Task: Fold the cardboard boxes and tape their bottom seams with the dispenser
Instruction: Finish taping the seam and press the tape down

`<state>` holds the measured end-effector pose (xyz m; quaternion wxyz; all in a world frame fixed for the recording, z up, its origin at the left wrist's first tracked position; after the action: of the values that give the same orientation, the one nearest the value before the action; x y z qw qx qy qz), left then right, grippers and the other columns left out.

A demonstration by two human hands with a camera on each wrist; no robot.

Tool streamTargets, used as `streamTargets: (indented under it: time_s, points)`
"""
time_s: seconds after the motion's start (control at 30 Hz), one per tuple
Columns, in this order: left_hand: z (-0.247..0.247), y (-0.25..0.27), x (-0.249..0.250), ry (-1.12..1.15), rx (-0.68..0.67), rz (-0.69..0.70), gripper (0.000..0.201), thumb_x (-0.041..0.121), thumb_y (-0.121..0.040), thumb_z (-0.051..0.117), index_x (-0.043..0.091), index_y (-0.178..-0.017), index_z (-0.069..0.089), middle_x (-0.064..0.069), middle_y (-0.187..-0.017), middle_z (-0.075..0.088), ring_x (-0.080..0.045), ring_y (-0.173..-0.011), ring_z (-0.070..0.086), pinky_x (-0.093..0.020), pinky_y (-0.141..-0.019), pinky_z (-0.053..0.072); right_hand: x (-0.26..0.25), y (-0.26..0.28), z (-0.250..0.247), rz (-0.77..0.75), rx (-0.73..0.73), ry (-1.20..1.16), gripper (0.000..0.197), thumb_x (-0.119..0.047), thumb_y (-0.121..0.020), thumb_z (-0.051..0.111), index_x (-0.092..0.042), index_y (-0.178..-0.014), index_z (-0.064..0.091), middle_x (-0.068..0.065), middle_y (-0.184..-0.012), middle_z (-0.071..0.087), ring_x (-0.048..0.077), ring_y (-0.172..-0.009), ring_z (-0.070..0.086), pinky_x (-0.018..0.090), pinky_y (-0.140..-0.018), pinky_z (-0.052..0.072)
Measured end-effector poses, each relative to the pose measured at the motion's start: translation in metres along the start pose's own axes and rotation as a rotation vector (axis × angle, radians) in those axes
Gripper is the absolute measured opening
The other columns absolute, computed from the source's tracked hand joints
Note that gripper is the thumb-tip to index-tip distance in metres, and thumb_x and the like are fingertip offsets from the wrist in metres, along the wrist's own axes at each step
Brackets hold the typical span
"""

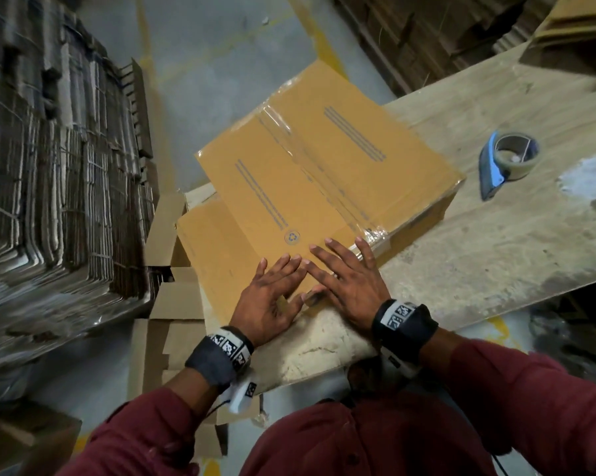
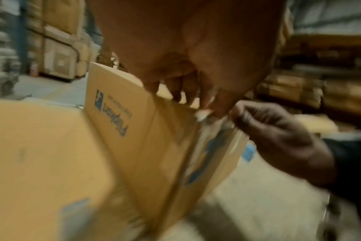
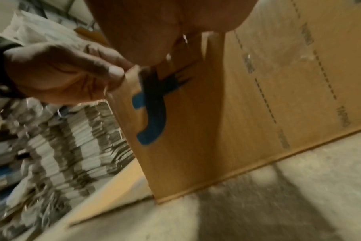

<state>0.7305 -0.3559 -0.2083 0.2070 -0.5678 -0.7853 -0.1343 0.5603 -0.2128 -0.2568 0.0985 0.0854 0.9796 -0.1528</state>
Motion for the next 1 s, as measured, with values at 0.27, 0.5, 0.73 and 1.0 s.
streamTargets:
  time_s: [0.27,0.5,0.73,1.0]
  points:
    - [-0.041,-0.036,0.034,0.546,0.372,-0.711,0.045,0.040,-0.091,0.075,0.033,-0.134,0.067,0.006,-0.149,0.056,-0.009,-0.140,0.048,-0.038,-0.116,0.042,0.059,-0.029,-0.061,0.205,0.132,-0.293,0.045,-0.042,-0.106,0.037,-0.029,-0.146,0.052,-0.002,-0.156,0.047,0.019,-0.152,0.026,0.054,-0.120,0.019]
    - [-0.031,-0.079,0.040,1.048,0.538,-1.146,0.112,0.073,-0.069,0.077,0.036,-0.160,0.023,0.002,-0.169,0.023,-0.022,-0.153,0.028,-0.055,-0.121,0.030,0.187,-0.084,-0.112,0.730,-0.070,-0.334,0.093,-0.081,-0.090,0.022,-0.014,-0.151,0.045,0.014,-0.151,0.050,0.036,-0.141,0.042,0.051,-0.113,0.036]
    - [-0.032,-0.083,0.054,1.269,0.643,-1.133,0.111,0.073,-0.073,0.079,0.019,-0.159,0.034,-0.003,-0.161,0.039,-0.022,-0.135,0.048,-0.040,-0.109,0.033,0.204,-0.090,-0.140,0.813,-0.122,-0.756,0.076,-0.081,-0.087,0.047,-0.021,-0.128,0.070,0.001,-0.133,0.067,0.023,-0.125,0.059,0.045,-0.110,0.043]
    - [-0.074,-0.118,0.061,1.499,0.638,-1.076,0.093,0.087,-0.079,0.057,0.029,-0.150,0.042,0.001,-0.141,0.056,-0.033,-0.130,0.050,-0.062,-0.112,0.040,0.153,-0.208,-0.243,0.210,0.160,-0.635,0.064,-0.038,-0.079,0.084,-0.022,-0.137,0.063,-0.005,-0.136,0.065,0.008,-0.123,0.062,0.036,-0.107,0.049]
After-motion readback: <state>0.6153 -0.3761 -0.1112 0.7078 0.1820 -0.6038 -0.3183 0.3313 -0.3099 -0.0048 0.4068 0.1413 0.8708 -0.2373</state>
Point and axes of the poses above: each hand's wrist, its own y-axis away from the middle knuckle, its own z-axis out of the palm, x = y × z, the point moved 1 cm from there along -y, towards the middle knuckle
